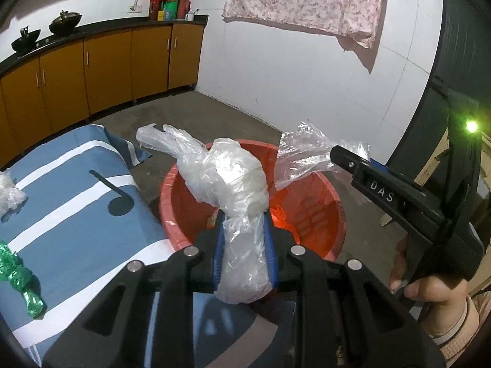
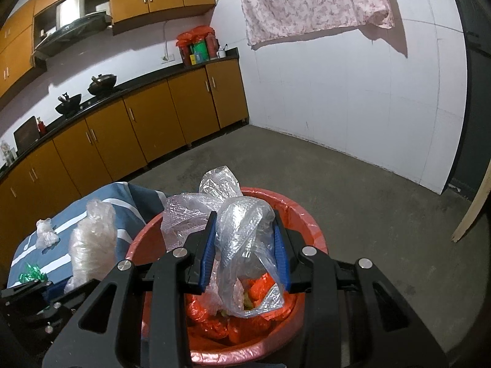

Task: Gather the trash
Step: 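Carry both clear bags over the orange basket and release them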

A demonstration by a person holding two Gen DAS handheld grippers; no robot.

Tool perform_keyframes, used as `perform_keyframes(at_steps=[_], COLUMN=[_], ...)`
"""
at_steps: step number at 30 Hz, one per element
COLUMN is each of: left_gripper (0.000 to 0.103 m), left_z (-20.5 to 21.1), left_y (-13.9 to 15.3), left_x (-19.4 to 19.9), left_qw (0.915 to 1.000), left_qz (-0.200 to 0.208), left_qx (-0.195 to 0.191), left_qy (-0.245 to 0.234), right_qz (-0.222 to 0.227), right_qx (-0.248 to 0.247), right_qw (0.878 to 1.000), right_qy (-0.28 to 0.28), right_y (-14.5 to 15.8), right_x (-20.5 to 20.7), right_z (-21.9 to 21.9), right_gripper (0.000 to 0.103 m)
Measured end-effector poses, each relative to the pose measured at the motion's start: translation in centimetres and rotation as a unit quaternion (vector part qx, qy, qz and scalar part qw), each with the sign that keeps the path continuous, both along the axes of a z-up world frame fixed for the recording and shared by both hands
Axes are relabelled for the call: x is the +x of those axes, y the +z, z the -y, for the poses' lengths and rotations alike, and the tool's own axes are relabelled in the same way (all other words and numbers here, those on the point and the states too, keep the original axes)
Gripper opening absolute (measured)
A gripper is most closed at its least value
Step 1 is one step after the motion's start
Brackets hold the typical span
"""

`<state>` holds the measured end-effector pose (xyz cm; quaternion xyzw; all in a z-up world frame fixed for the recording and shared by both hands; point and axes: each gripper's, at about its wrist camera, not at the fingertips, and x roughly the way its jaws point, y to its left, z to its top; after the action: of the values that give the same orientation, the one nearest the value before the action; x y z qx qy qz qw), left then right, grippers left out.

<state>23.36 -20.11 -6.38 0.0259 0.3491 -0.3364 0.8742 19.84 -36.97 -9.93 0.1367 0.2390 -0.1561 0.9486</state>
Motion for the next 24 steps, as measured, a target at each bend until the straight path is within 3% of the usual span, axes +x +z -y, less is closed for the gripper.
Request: perform_keyframes(at_steps=[4, 6, 8, 15, 18, 24], left_gripper=[0.024, 0.03, 0.035, 0.045, 0.054, 0.065], left_z=[1.3, 1.5, 1.6, 0.6, -0.9, -6.3], left_y=[-0.5, -0.7, -1.1, -1.9, -1.6, 0.1], left_x=[0.8, 1.1, 1.4, 1.6, 1.1, -1.2], left_qw=[0.9999, 1.0, 0.9999, 0.9997, 0.9996, 0.9952], left_qz=[-0.008, -0.009, -0.014, -0.024, -0.011, 0.045], left_qx=[0.0, 0.001, -0.001, 0.002, 0.006, 0.026], left_qy=[-0.006, -0.003, -0.001, 0.01, 0.027, 0.083], right_qz=[0.005, 0.01, 0.013, 0.005, 0.0, -0.007], right_qx=[0.01, 0.02, 0.024, 0.027, 0.018, -0.003], right_qw=[1.0, 1.0, 1.0, 0.999, 1.0, 1.0], right_qy=[-0.002, -0.005, -0.01, -0.018, -0.013, 0.023], right_y=[-0.1, -0.2, -0.3, -0.7, -0.6, -0.2], right_x=[0.5, 0.6, 0.6, 0.2, 0.0, 0.0], right_z=[0.3, 0.7, 1.0, 1.4, 1.2, -0.7], right_gripper=[0.036, 0.05, 0.055, 0.061, 0.065, 0.068])
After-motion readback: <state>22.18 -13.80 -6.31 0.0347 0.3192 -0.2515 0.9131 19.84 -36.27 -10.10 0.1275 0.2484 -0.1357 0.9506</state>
